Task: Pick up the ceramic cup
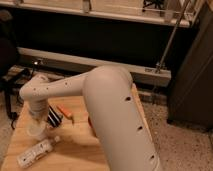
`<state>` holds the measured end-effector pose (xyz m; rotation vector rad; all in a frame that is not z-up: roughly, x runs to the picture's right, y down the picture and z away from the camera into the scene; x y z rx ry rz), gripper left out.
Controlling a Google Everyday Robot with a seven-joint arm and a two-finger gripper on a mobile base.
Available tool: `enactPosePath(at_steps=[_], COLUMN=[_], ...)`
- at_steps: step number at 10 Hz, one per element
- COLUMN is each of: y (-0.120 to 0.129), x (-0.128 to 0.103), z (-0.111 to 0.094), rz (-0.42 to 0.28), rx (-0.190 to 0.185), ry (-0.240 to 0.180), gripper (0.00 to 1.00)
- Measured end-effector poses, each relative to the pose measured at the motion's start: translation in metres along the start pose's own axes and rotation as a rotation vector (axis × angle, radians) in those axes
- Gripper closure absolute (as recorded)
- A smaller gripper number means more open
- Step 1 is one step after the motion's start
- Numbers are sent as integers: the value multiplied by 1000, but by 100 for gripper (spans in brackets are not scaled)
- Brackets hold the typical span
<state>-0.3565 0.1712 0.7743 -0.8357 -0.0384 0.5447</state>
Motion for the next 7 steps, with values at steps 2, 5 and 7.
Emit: enactPosePath(at_steps=[2,5,7], y=[3,1,5], x=[-8,-20,-22], z=[-4,-32,-32], rz=[-21,-27,-32], rx=[-20,-74,-77], ry=[-34,-148,-149], gripper=[82,82,82])
